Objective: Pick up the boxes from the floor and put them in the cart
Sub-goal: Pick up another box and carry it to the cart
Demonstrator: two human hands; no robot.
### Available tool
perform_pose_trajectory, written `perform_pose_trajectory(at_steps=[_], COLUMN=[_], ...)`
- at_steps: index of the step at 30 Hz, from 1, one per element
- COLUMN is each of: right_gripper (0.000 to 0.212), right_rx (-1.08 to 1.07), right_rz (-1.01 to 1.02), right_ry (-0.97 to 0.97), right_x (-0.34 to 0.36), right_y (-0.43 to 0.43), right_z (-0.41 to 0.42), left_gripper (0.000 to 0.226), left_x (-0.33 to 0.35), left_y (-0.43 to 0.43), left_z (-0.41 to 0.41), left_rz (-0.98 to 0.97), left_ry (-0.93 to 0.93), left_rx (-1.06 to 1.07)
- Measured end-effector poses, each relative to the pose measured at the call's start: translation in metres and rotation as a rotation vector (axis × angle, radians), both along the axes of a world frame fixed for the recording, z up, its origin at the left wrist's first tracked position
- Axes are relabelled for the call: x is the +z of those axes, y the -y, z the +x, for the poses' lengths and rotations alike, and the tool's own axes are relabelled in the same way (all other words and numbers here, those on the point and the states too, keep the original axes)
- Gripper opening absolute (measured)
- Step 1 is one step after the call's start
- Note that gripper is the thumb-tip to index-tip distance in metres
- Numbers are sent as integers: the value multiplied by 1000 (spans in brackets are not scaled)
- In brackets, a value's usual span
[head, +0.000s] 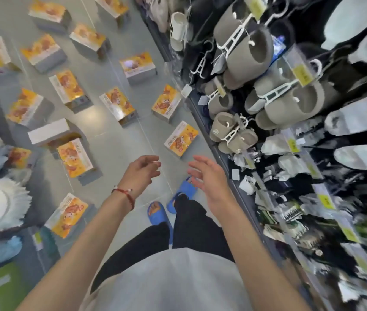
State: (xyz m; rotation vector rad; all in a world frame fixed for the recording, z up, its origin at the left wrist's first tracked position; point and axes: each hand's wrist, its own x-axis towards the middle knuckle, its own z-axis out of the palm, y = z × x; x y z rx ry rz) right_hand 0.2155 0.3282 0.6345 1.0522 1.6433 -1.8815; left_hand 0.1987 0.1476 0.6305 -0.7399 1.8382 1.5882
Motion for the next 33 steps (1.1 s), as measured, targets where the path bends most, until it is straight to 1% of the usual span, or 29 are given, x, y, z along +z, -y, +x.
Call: perform_pose_trajectory(at_steps=[4,9,12,14,17,21,24,28,29,32,33], right_gripper=[20,30,29,27,24,11,10,8,8,10,7], right_rx=[-53,-37,-9,17,28,-2,-45,-85,-88,-108,-124], right_rz=[-17,-11,17,37,74,132,160,138,141,154,157], right_ry=[28,93,134,149,181,231,266,324,344,376,381], right_x=[-17,-54,-85,-111,-157,-226,-286,-374,-398,-463,-484], right_y=[-6,-16,-19,-21,-24,-24,-19,-14,-13,-11,-11], right_z=[-35,-90,-120,-139,-165,-193,-208,-221,-223,-229,-229], left_gripper=[15,19,26,26,27,29,31,28,30,53,52], left_x=[-17,-52,-83,-110,-158,-234,-300,-388,-410,-472,-493], left_y=[-10,-23,-29,-32,-34,-29,-20,-19,-21,-25,-26], left_z=[-50,-111,-146,-167,-191,-211,-218,-231,-235,-247,-250], left_rz=[-20,-55,-75,-88,-113,-153,-191,-238,-245,-294,-317], left_ry=[51,135,172,185,213,287,332,366,370,351,331], left_rx=[-33,-43,-38,-30,-71,-92,-153,-219,-228,-282,-323])
